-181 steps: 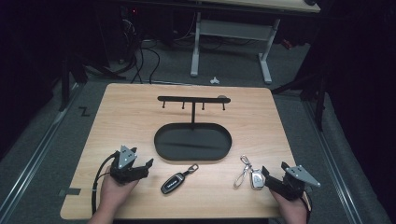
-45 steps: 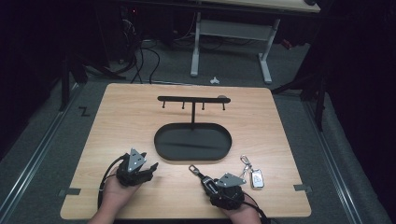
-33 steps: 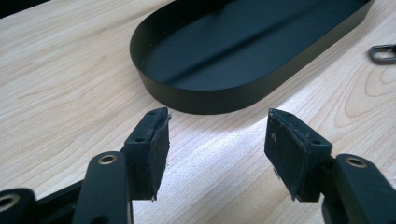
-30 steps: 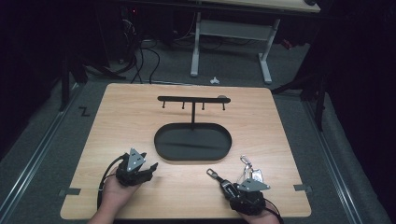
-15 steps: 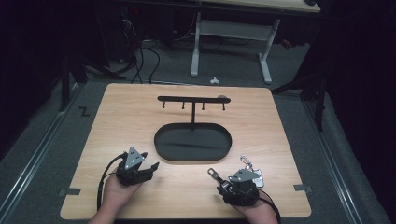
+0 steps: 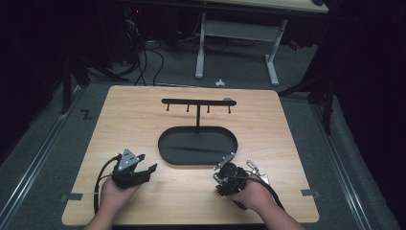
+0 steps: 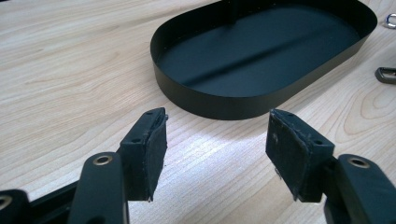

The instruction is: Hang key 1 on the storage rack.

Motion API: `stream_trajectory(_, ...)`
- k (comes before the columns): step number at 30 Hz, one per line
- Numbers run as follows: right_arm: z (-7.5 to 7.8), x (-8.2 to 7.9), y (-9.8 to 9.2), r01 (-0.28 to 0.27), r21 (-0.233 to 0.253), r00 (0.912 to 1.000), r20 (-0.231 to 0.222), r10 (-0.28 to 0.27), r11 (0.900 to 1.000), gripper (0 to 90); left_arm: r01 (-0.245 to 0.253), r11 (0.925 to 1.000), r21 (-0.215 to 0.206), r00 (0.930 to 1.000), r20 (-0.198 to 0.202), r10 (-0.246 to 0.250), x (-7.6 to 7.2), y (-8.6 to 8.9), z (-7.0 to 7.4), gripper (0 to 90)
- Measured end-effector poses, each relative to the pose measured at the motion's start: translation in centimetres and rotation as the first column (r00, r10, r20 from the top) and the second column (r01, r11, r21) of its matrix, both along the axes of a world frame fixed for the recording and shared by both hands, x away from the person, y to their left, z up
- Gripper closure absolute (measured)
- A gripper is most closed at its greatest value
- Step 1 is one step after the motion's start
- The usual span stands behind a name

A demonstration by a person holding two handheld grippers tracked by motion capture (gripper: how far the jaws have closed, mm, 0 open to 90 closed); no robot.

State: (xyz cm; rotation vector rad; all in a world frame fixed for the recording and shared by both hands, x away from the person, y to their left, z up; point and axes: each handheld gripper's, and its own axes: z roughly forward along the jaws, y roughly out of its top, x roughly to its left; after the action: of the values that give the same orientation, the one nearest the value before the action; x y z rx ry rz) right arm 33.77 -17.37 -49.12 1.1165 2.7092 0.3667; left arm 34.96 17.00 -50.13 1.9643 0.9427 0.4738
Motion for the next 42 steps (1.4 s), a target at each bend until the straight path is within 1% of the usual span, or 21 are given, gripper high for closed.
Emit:
stream_trajectory(2,0.0,0.7,0.4,-0.002,-0.025,0.9994,-0.034,0.001,1.000,43.0,0.002,1.0000,-0.003,1.0000,-0.002,-0.002,0.0,0.0,0.0,38.6)
stream_trajectory(5,-0.1,1.4,0.9,-0.036,-0.061,0.9971,-0.068,0.032,0.997,48.5,0.004,1.0000,0.005,1.0000,0.000,-0.004,-0.1,-0.1,0.0,38.6)
stream_trajectory(8,0.1,2.1,1.4,-0.020,-0.089,0.9949,-0.101,0.011,0.996,53.4,0.005,1.0000,0.004,1.0000,-0.002,-0.005,-0.1,-0.1,0.0,38.6)
stream_trajectory(9,0.1,2.5,1.4,-0.023,-0.088,0.9933,-0.115,0.013,0.996,55.2,0.005,1.0000,0.005,1.0000,-0.003,-0.005,-0.1,-0.1,0.0,38.6)
stream_trajectory(11,0.1,2.9,1.6,-0.001,-0.086,0.9886,-0.150,-0.012,0.996,57.2,0.006,1.0000,0.004,1.0000,-0.006,-0.006,0.0,-0.1,-0.1,38.8)
stream_trajectory(13,0.1,3.2,1.8,-0.005,-0.096,0.9830,-0.183,-0.013,0.995,58.7,0.010,0.9999,0.006,0.9999,-0.006,-0.010,0.0,-0.2,-0.2,38.9)
stream_trajectory(15,0.2,3.7,2.0,-0.020,-0.115,0.9798,-0.200,-0.003,0.993,61.0,0.015,0.9999,0.009,0.9999,-0.006,-0.015,0.0,-0.3,-0.2,38.9)
stream_trajectory(16,0.2,3.7,2.2,0.001,-0.127,0.9755,-0.218,-0.029,0.992,62.1,0.014,0.9999,0.008,0.9999,-0.005,-0.014,0.0,-0.3,-0.2,39.0)
stream_trajectory(17,0.2,4.1,2.2,-0.015,-0.134,0.9742,-0.225,-0.016,0.991,63.6,0.014,0.9999,0.007,0.9999,-0.005,-0.014,0.0,-0.3,-0.2,39.0)
stream_trajectory(21,0.2,4.5,2.6,0.002,-0.160,0.9641,-0.262,-0.044,0.987,66.7,0.021,0.9997,0.013,0.9998,-0.008,-0.020,-0.1,-0.3,-0.2,39.0)
stream_trajectory(22,0.2,4.6,2.7,-0.012,-0.166,0.9627,-0.268,-0.034,0.986,67.9,0.021,0.9996,0.017,0.9998,-0.008,-0.021,-0.1,-0.4,-0.3,39.1)
stream_trajectory(23,0.2,4.7,2.8,-0.022,-0.173,0.9620,-0.272,-0.027,0.985,68.8,0.021,0.9996,0.017,0.9997,-0.009,-0.021,-0.1,-0.4,-0.3,39.1)
stream_trajectory(24,0.2,4.7,3.0,-0.013,-0.179,0.9597,-0.278,-0.038,0.984,69.1,0.022,0.9996,0.016,0.9997,-0.009,-0.021,-0.1,-0.4,-0.3,39.1)
stream_trajectory(26,0.2,4.9,3.0,-0.032,-0.189,0.9586,-0.284,-0.023,0.981,69.2,0.023,0.9996,0.014,0.9997,-0.006,-0.023,-0.1,-0.5,-0.3,39.2)
stream_trajectory(27,0.2,4.9,3.1,-0.015,-0.193,0.9560,-0.290,-0.043,0.981,69.2,0.026,0.9996,0.013,0.9997,-0.005,-0.026,-0.2,-0.5,-0.3,39.3)
stream_trajectory(29,0.1,5.0,3.1,-0.049,-0.190,0.9588,-0.284,-0.008,0.981,69.1,0.025,0.9996,0.011,0.9997,-0.004,-0.025,-0.2,-0.6,-0.3,39.4)
stream_trajectory(31,0.1,5.0,3.0,-0.060,-0.186,0.9595,-0.282,0.005,0.981,68.9,0.025,0.9995,0.020,0.9997,-0.003,-0.025,-0.2,-0.6,-0.3,39.4)
stream_trajectory(34,0.2,5.0,3.1,-0.049,-0.188,0.9585,-0.285,-0.007,0.981,68.7,-0.005,0.9989,0.048,0.9997,0.026,0.004,-0.2,-0.6,-0.4,38.2)
stream_trajectory(37,0.1,4.9,3.0,-0.053,-0.185,0.9598,-0.281,-0.001,0.981,69.1,-0.025,0.9989,0.041,0.9990,0.038,0.023,-0.3,-0.4,-0.4,35.9)
stream_trajectory(40,0.2,4.8,3.0,-0.070,-0.180,0.9635,-0.267,0.020,0.981,70.1,-0.028,0.9987,0.043,0.9989,0.040,0.026,-0.3,-0.3,-0.5,35.9)
stream_trajectory(42,0.2,4.7,2.9,-0.059,-0.172,0.9642,-0.265,0.011,0.983,70.3,-0.023,0.9986,0.047,0.9991,0.036,0.021,-0.3,-0.4,-0.5,35.9)
